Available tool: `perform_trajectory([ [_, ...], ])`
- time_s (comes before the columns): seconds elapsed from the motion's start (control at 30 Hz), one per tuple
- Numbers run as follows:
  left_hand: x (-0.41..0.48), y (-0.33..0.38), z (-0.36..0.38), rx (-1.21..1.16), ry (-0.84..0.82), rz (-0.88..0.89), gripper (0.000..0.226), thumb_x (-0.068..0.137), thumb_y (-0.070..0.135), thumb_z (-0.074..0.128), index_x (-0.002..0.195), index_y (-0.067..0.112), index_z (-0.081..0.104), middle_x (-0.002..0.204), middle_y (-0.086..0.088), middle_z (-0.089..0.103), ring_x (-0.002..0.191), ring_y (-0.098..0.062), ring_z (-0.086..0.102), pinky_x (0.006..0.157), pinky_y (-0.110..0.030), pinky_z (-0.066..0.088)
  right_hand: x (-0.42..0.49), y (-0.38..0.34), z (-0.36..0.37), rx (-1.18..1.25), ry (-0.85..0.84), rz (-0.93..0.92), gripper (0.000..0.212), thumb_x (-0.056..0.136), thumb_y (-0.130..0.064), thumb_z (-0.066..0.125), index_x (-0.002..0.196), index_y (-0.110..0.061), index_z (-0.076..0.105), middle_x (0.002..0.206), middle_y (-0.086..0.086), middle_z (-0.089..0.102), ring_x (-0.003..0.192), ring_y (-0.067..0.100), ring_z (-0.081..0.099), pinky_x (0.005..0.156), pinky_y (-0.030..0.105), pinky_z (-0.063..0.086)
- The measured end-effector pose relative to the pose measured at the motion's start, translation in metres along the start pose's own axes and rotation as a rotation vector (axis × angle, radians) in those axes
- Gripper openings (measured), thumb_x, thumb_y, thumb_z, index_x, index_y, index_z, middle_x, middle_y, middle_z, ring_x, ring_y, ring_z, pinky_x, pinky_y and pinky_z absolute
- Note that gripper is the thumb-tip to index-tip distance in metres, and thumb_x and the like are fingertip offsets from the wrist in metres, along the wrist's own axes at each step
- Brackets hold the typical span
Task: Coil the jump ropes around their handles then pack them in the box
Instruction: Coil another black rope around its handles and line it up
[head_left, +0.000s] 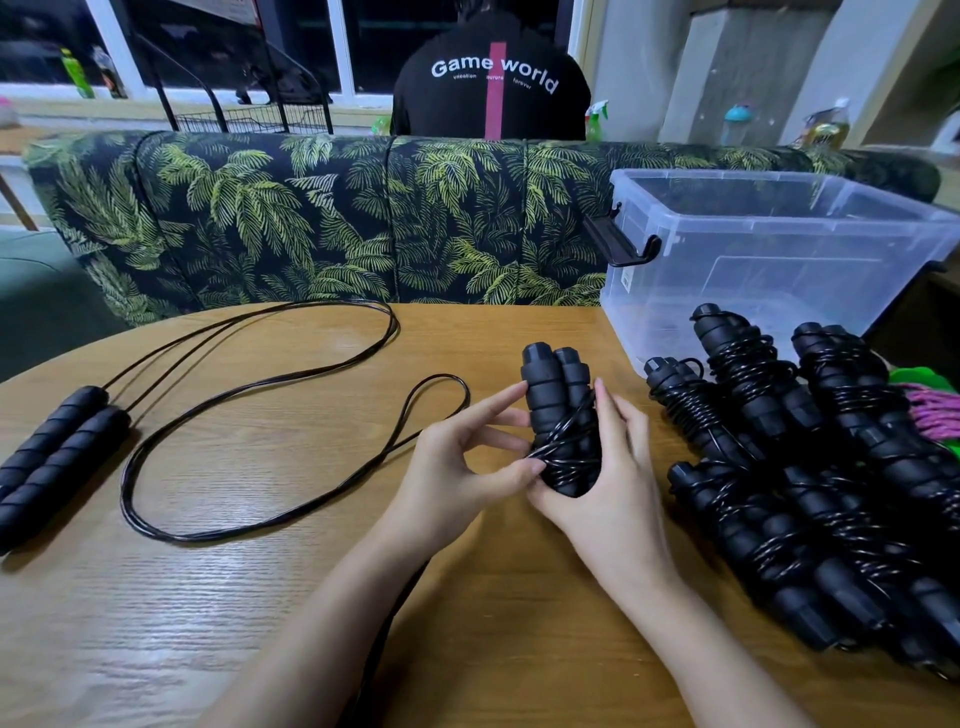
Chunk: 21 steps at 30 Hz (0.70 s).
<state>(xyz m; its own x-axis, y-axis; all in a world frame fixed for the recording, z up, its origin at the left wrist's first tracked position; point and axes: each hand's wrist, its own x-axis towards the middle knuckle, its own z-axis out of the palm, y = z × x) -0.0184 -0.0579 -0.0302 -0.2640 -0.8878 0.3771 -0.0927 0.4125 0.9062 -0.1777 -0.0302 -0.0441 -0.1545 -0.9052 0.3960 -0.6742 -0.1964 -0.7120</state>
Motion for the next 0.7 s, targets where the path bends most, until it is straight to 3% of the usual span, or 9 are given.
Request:
perform_trajectory([
  [0.17, 0.002, -0.001, -0.003, -0.020, -0.010, 0.031, 0.066, 0.075, 0.012, 0.078, 0.134, 0.031, 0.054, 0.114, 0.002, 0.070, 0.095, -0.014, 0.070, 0.092, -0.025, 0.051, 0.003, 0.003, 0.000, 0.062, 0.060, -0.046, 0.106, 0.068, -0.033, 0.087, 0.154, -0.030, 0.025, 0.130, -0.010, 0.049, 0.110, 0.003, 0.051, 0.080, 0.022, 0.039],
  [0.3, 0.002, 0.000, -0.006, -0.069, -0.006, 0.040, 0.060, 0.078, 0.016, 0.079, 0.132, 0.030, 0.057, 0.117, 0.001, 0.071, 0.100, -0.016, 0.069, 0.095, -0.028, 0.051, 0.003, 0.003, 0.000, 0.194, 0.094, -0.073, 0.098, 0.069, -0.015, 0.086, 0.151, -0.026, 0.034, 0.121, -0.025, 0.048, 0.109, -0.023, 0.042, 0.086, 0.002, 0.033],
  [0.43, 0.004, 0.000, -0.008, -0.129, -0.006, 0.016, 0.057, 0.078, 0.020, 0.079, 0.130, 0.027, 0.058, 0.117, -0.001, 0.072, 0.101, -0.017, 0.069, 0.094, -0.031, 0.052, 0.003, 0.000, -0.001, 0.337, 0.069, -0.058, 0.093, 0.072, -0.012, 0.084, 0.150, -0.025, 0.036, 0.127, -0.033, 0.045, 0.117, -0.019, 0.044, 0.091, 0.002, 0.032],
  [0.53, 0.005, 0.000, -0.010, -0.165, 0.011, -0.009, 0.052, 0.079, 0.014, 0.076, 0.128, 0.024, 0.060, 0.113, -0.003, 0.072, 0.097, -0.017, 0.068, 0.091, -0.030, 0.052, 0.000, -0.006, -0.005, 0.446, 0.027, -0.019, 0.090, 0.073, -0.014, 0.084, 0.147, -0.034, 0.037, 0.130, -0.027, 0.051, 0.117, -0.013, 0.049, 0.090, 0.003, 0.035],
  [0.7, 0.004, 0.000, -0.011, -0.195, 0.043, -0.043, 0.049, 0.076, 0.026, 0.078, 0.122, 0.029, 0.061, 0.106, 0.000, 0.068, 0.093, -0.018, 0.064, 0.089, -0.035, 0.050, -0.004, -0.011, -0.004, 0.570, -0.054, 0.018, 0.079, 0.061, -0.040, 0.078, 0.133, -0.044, 0.044, 0.124, -0.020, 0.060, 0.120, 0.001, 0.055, 0.093, 0.011, 0.041],
])
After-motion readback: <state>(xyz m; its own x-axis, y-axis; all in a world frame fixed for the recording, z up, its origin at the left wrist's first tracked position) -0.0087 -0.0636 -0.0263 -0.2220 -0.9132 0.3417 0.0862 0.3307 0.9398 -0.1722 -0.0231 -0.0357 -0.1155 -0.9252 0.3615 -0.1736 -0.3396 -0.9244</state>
